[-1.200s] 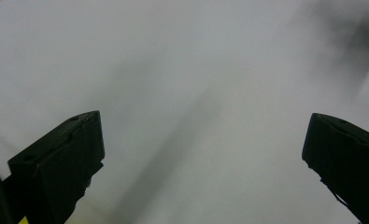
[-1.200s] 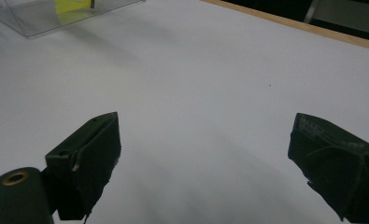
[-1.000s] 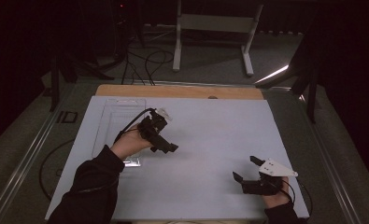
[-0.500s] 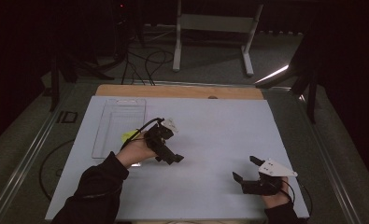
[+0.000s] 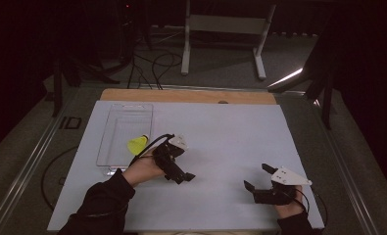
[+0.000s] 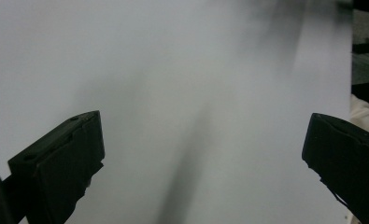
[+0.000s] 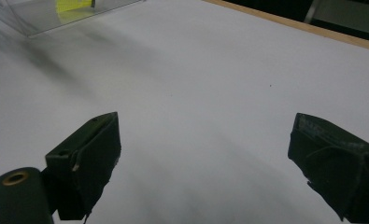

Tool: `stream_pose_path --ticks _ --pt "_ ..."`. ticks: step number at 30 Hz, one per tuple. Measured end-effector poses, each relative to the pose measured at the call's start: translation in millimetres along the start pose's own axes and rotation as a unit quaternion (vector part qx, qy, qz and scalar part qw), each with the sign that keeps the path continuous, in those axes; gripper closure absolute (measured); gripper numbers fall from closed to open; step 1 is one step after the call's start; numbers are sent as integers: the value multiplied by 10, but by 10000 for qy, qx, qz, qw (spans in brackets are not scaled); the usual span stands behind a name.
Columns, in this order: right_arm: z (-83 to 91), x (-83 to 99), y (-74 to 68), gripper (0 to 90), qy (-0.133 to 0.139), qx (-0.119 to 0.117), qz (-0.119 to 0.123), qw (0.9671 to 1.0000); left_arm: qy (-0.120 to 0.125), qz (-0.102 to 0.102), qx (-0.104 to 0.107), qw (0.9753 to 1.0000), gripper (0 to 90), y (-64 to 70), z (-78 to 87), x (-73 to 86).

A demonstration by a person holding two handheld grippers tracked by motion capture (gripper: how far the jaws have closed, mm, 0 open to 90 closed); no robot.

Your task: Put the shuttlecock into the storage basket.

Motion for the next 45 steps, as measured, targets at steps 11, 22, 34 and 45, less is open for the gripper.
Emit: stream_pose_path --ticks 11,22,34,45 --pt "2 -3 -3 96 6 -5 4 10000 154 -5 209 9997 0 136 -27 173" --pt "-1 -4 -7 96 -6 -1 22 10000 296 24 441 9986 0 233 -30 370" --pt "-4 -5 -12 96 -15 -2 19 10000 496 93 596 9969 0 316 4 599" --pt "-16 -2 -17 96 -53 -35 53 10000 771 95 632 9950 0 422 64 808"
Point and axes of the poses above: each handheld gripper's, and its own axes: z roughly backward along the jaws, x roughly out of its underside, y roughly to its right, the point moved 1 cm from there along -z, roughly forward along the jaws, and after that the axes turned 4 degrees about -z, right-handed, at the moved point
